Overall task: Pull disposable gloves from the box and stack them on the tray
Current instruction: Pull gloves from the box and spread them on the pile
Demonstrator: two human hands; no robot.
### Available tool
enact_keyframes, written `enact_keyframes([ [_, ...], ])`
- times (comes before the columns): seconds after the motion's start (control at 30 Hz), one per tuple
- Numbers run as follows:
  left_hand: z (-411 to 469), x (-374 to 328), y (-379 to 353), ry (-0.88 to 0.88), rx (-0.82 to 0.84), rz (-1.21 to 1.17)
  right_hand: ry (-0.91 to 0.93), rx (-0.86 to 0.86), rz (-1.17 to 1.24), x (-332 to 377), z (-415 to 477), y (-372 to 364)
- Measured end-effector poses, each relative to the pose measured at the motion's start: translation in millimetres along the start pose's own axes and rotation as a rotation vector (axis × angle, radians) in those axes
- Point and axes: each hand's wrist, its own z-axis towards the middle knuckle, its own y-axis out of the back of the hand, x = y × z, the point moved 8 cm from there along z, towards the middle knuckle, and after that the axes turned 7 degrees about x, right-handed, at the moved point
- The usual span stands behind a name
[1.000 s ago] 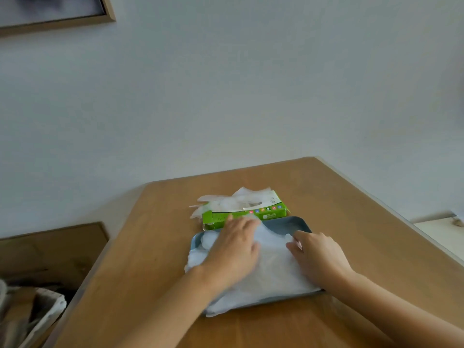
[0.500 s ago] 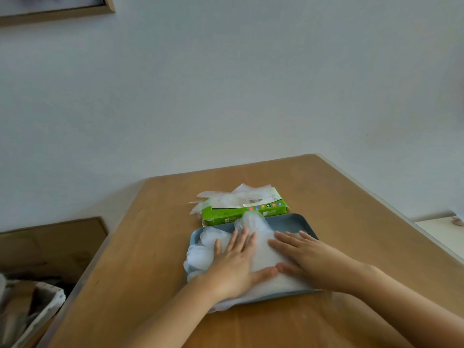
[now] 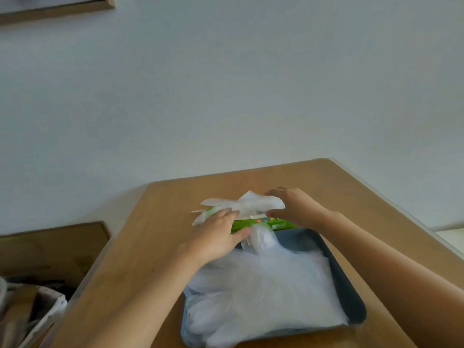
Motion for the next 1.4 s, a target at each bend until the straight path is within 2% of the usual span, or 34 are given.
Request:
enact_keyframes([
  [0.1, 11.9, 2.0, -16.5, 0.034, 0.161, 0.040, -0.035, 0.039, 0.019, -4.4, 24.4, -13.1],
  [0.17, 14.9, 3.7, -26.0, 0.044, 0.215, 0.086, -0.041, -0.011, 0.005, -7.1, 30.6, -14.6],
  [0.27, 16.5, 7.1, -31.4, 0.043, 0.212, 0.099, -0.022, -0.140, 0.110, -10.1, 29.1, -2.5],
  [0.37, 16.7, 7.6, -30.3, 0.036, 0.200, 0.051, 0.026, -0.191, 0.183, -12.1, 22.5, 10.9],
  [0.47, 18.2, 9.2, -26.5, 0.035, 0.174, -0.013, 0.077, -0.161, 0.151, -11.0, 15.0, 21.4],
  [0.63, 25.7, 14.9, -27.1, 0.038, 0.145, -0.017, 0.102, 0.004, 0.133, -4.4, 3.2, 18.3],
  [0.73, 30.6, 17.2, -28.2, 0.053, 0.153, -0.013, 0.116, -0.020, 0.184, 2.0, -1.2, 18.3],
  [0.8, 29.9, 13.4, -21.2, 0.037, 0.086, -0.132, 0.104, -0.054, 0.237, 3.5, -3.5, 22.0],
  [0.87, 23.0, 11.5, 0.3, 0.054, -0.144, -0.272, 0.100, -0.066, 0.269, 4.8, -5.4, 23.7],
  [0.93, 9.6, 9.4, 25.4, 0.103, -0.388, -0.314, 0.069, -0.082, 0.322, 2.6, -6.5, 23.2],
  [0.97, 8.9, 10.7, 27.6, 0.130, -0.394, -0.387, 0.047, -0.100, 0.353, 0.2, -6.6, 22.9],
  [1.0, 10.9, 10.2, 22.2, 0.154, -0.315, -0.511, 0.027, -0.114, 0.384, -1.7, -7.3, 22.7],
  [1.07, 13.2, -1.5, -0.4, 0.204, -0.043, -0.819, 0.002, -0.106, 0.450, -3.3, -6.8, 20.7],
  [1.13, 12.2, -17.2, -17.3, 0.221, 0.127, -1.106, 0.012, -0.054, 0.546, 2.0, -8.9, 16.9],
  [1.23, 18.4, -30.1, -21.1, 0.151, 0.083, -1.364, 0.026, 0.012, 0.646, 11.8, -12.6, 9.9],
  [1.33, 22.3, -21.7, -20.2, 0.188, -0.032, -1.375, -0.003, -0.012, 0.700, 5.9, -13.3, 9.4],
  [1.4, 23.9, -12.2, -21.5, 0.227, -0.053, -1.349, -0.050, -0.041, 0.800, -5.1, -13.8, 11.4],
])
